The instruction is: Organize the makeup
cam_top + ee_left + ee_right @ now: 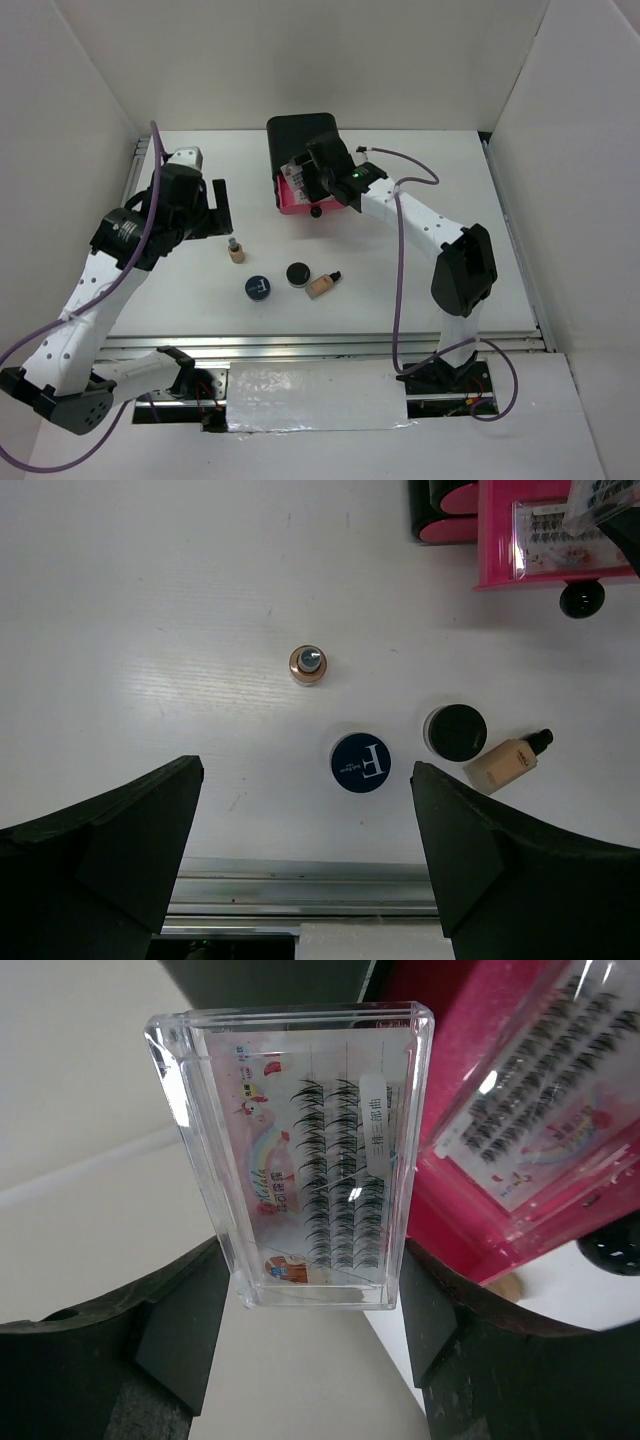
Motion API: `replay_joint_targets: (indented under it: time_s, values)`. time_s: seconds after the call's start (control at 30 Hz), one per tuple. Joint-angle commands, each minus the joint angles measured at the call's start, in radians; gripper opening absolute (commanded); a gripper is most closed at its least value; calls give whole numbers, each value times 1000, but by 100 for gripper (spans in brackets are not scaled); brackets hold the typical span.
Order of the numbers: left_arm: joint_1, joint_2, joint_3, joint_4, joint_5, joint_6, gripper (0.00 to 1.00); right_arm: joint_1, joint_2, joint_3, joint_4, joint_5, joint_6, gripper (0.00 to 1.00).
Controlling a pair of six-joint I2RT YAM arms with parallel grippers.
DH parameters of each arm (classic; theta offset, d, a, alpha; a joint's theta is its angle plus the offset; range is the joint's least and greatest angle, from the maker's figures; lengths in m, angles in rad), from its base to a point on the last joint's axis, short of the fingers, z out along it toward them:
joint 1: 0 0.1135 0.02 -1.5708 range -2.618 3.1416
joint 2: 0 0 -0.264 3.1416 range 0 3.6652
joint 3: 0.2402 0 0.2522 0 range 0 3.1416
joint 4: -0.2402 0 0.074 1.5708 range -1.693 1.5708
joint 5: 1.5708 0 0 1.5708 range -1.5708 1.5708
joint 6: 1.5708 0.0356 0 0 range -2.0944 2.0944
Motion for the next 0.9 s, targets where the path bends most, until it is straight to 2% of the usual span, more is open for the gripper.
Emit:
replay_joint_targets:
  time_s: [0.0,0.13,0.23,0.33,0.37,0.63,0.73,0.8,0.83,0.87]
  values:
    - [-1,-42,-18,6,-22,12,99,18,-3,45,-70,90,84,55]
    - [-3,-48,-30,7,-30,18,100,19,-10,50,-96,120,82,58]
    - [-1,-44,-38,16,-32,26,99,19,-20,35,-79,111,78,66]
    - [-1,-38,-36,22,-32,27,99,18,-16,36,-80,97,65,82]
    - [-3,-36,-35,25,-32,27,99,18,-14,39,-84,95,65,99]
    - [-3,-35,-27,30,-46,30,100,15,-66,39,-31,112,-2,100]
    - [-1,-31,-25,25,-52,29,99,3,-117,-16,-18,111,-25,100]
    - [-3,-34,-18,16,-61,29,99,-5,-183,-129,-1,98,-43,98]
    - [-3,-36,-16,13,-65,30,99,-5,-212,-178,-1,94,-48,95]
    - [-3,-38,-15,12,-72,32,99,-5,-282,-302,28,92,-48,72]
